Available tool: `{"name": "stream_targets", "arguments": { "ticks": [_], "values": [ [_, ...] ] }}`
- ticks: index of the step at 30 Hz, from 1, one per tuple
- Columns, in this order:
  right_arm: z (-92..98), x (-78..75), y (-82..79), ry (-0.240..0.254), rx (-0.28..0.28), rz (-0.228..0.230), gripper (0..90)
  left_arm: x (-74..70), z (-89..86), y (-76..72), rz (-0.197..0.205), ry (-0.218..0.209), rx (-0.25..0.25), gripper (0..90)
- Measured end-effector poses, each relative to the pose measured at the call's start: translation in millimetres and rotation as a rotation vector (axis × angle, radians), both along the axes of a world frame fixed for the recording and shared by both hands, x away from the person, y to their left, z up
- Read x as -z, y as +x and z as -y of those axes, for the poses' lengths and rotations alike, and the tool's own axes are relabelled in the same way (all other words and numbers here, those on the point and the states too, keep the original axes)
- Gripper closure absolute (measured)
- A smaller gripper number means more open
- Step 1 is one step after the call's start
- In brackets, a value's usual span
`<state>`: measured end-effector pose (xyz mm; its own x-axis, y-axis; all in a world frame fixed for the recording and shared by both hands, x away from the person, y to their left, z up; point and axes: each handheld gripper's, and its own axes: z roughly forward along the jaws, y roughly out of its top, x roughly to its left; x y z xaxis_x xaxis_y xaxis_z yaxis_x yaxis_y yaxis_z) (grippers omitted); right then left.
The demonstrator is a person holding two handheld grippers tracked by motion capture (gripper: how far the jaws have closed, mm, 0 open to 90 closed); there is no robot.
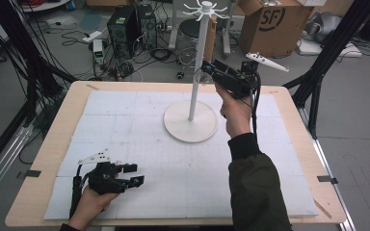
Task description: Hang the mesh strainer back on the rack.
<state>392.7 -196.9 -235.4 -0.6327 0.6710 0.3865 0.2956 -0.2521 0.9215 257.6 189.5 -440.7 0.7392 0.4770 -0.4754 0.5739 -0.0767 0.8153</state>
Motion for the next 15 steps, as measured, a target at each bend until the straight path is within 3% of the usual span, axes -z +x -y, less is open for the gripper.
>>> {"name": "stream_targets", "arguments": {
  "ticks": [15],
  "values": [
    [7.4,9.0,-12.0,0.000,-0.022,-0.001,26.7,-2.7,-0.1,-3.2,0.014,-0.015,-0.001,29.7]
  ]
}}
